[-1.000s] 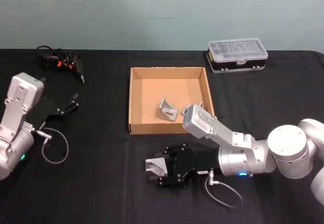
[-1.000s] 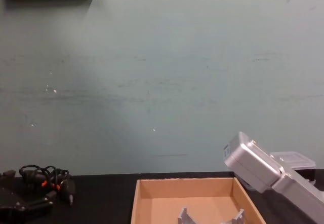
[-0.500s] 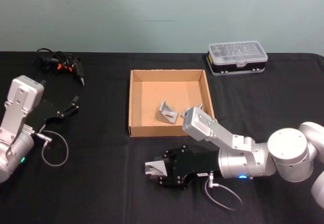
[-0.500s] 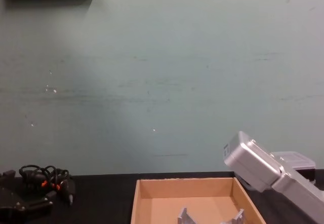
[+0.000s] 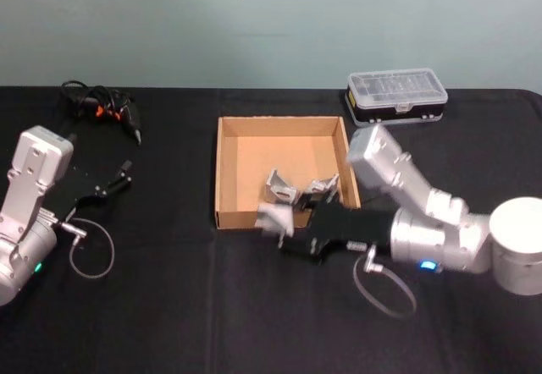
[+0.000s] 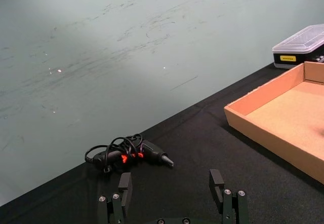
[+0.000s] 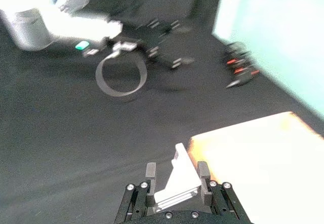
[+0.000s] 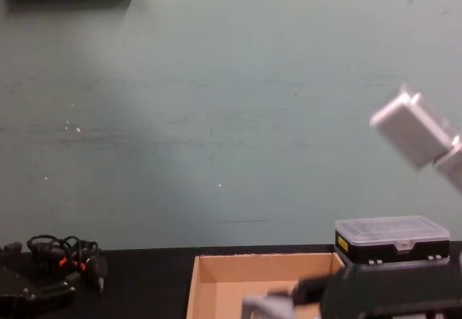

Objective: Use one hand to pick up the angle iron from the table and place it into the box.

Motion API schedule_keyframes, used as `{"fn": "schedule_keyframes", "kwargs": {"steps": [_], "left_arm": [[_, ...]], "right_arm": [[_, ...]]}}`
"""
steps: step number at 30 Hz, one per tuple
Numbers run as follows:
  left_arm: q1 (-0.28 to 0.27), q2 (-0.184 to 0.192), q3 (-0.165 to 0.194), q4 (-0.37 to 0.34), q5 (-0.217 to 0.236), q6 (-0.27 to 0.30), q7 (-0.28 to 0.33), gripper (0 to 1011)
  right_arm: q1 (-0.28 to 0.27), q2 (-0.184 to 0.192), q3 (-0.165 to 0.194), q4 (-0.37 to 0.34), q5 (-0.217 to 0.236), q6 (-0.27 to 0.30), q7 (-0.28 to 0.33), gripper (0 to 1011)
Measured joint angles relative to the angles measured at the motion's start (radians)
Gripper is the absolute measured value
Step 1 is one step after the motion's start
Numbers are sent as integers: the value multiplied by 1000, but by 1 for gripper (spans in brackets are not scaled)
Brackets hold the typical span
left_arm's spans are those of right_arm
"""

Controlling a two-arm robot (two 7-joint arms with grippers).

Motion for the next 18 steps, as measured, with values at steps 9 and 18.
{"fn": "schedule_keyframes", "kwargs": {"steps": [9, 18], "left_arm": [[0, 0, 0, 0, 0, 0, 0, 1000], [0, 0, 0, 0, 0, 0, 0, 1000]], "right_arm": [[-10, -18, 114, -33, 24, 59, -137, 490], [48, -101, 145, 66, -14, 119, -224, 490]]}}
